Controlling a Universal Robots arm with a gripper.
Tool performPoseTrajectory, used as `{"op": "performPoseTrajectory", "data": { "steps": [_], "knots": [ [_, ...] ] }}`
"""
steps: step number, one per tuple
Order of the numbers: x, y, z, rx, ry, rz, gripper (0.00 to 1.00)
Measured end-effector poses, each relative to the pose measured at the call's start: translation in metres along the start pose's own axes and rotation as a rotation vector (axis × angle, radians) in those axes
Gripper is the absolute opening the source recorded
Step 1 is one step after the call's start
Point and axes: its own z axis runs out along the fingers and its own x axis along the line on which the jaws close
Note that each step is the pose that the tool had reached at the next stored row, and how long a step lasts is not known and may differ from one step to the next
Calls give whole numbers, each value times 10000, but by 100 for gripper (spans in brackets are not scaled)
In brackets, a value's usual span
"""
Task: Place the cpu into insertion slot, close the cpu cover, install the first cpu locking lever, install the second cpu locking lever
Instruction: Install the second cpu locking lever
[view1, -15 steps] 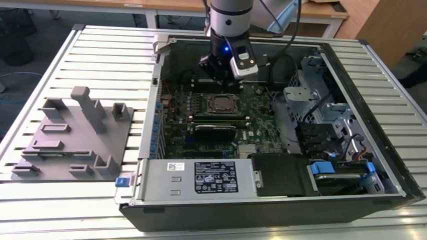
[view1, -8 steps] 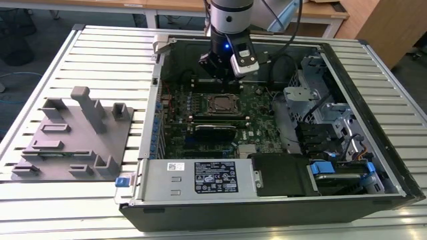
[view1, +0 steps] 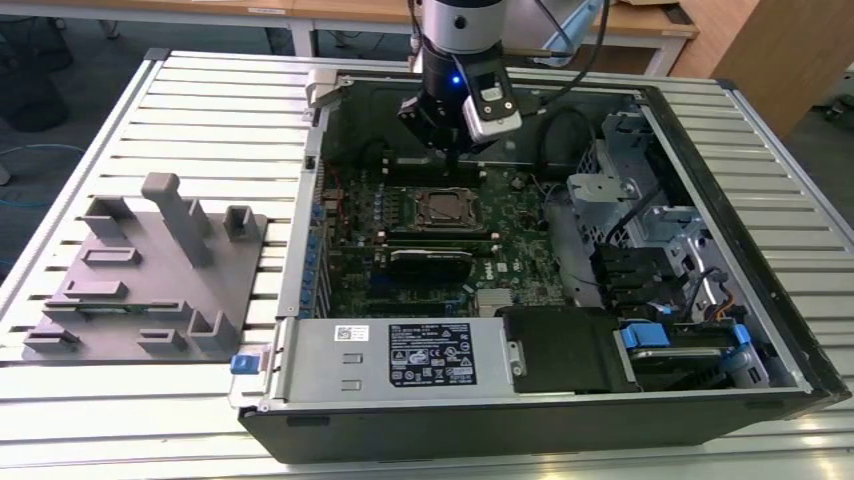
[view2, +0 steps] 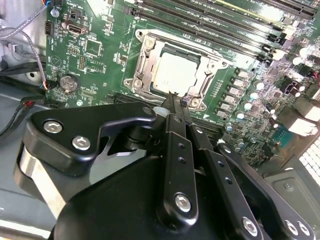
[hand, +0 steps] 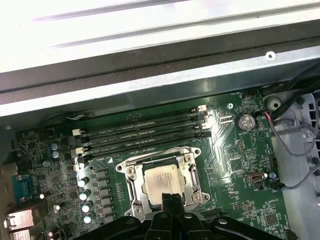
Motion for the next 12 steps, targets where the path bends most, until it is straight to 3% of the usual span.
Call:
{"op": "performPoseTrajectory", "data": {
  "steps": [5, 12],
  "knots": [
    [-2, 2, -35, -2, 0, 0, 10],
    [0, 0, -7, 1, -1, 0, 10]
  ]
}}
